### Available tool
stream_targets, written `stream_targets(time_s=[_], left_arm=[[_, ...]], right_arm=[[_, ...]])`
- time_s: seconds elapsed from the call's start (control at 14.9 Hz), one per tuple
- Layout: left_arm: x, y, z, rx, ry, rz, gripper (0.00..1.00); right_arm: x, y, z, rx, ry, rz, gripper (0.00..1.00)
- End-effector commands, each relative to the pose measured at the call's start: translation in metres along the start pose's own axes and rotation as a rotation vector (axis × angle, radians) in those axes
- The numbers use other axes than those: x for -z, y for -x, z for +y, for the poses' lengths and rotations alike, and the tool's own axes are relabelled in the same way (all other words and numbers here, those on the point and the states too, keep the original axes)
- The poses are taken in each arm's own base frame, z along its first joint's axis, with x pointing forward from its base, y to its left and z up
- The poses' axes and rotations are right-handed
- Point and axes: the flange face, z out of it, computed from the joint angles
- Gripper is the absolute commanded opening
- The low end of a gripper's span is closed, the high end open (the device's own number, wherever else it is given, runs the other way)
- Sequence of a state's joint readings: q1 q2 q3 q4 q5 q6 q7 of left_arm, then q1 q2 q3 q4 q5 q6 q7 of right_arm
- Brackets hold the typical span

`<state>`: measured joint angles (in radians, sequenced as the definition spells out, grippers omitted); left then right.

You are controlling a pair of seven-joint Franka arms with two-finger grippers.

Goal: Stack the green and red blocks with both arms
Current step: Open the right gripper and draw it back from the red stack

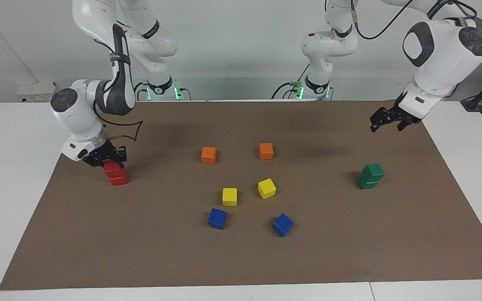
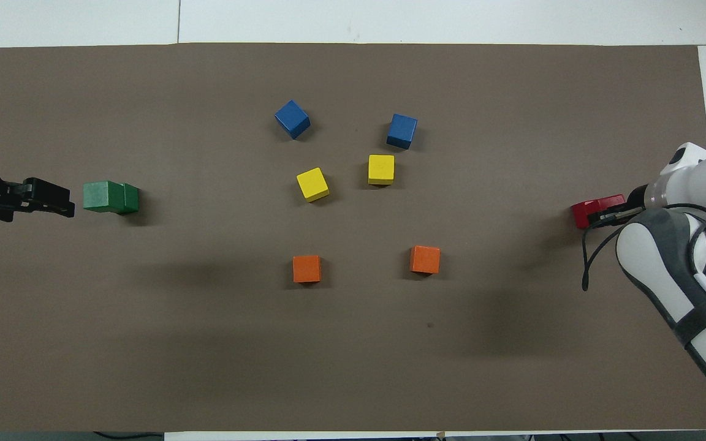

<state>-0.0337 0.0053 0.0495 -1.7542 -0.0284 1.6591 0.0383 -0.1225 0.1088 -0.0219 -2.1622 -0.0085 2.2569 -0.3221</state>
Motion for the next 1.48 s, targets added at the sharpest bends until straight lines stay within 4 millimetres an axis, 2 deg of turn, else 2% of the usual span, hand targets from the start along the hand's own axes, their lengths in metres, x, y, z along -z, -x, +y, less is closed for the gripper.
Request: stream_targets(time_s=[0.0,0.27,0.47,0.6,0.81,0.94,1.01,1.08,1.21,1.28,1.34,1.41], left_arm=[[0.007,0.01,-0.001,0.002,0.006,-0.005,1.0],[0.017,0.009,0.002,-0.003,0.003,0.01,1.0],[0.045,0.005,0.005,-0.015,-0.028,0.003,1.0],[0.054,0.005,0.007,-0.017,-0.029,-0.002,1.0],[0.057,0.012,0.008,-0.018,-0.028,-0.01,1.0],[0.06,0.013,0.021,-0.042,-0.038,-0.004,1.0],[0.061,0.013,0.026,-0.056,-0.059,-0.003,1.0],[0.061,0.013,0.034,-0.072,-0.072,0.0,1.0],[0.061,0.014,0.037,-0.079,-0.072,0.006,1.0],[0.061,0.014,0.041,-0.083,-0.073,0.008,1.0],[0.06,0.014,0.044,-0.088,-0.074,0.011,1.0],[0.06,0.014,0.046,-0.091,-0.074,0.012,1.0]], right_arm=[[-0.002,0.002,0.002,-0.017,0.011,0.008,0.0],[-0.002,0.003,0.007,-0.028,0.011,0.01,0.0],[-0.002,0.003,0.007,-0.027,0.01,0.01,0.0],[-0.002,0.003,0.007,-0.026,0.011,0.01,0.0],[-0.003,0.003,0.007,-0.029,0.009,0.008,0.0],[-0.002,0.003,0.007,-0.029,0.011,0.01,0.0],[-0.002,0.003,0.007,-0.03,0.01,0.01,0.04],[-0.002,0.003,0.007,-0.036,0.01,0.01,0.2],[-0.002,0.003,0.007,-0.055,0.01,0.01,0.57],[-0.002,0.003,0.007,-0.058,0.01,0.01,0.71],[-0.002,0.003,0.007,-0.058,0.01,0.012,0.79],[-0.002,0.003,0.007,-0.057,0.011,0.011,0.83]])
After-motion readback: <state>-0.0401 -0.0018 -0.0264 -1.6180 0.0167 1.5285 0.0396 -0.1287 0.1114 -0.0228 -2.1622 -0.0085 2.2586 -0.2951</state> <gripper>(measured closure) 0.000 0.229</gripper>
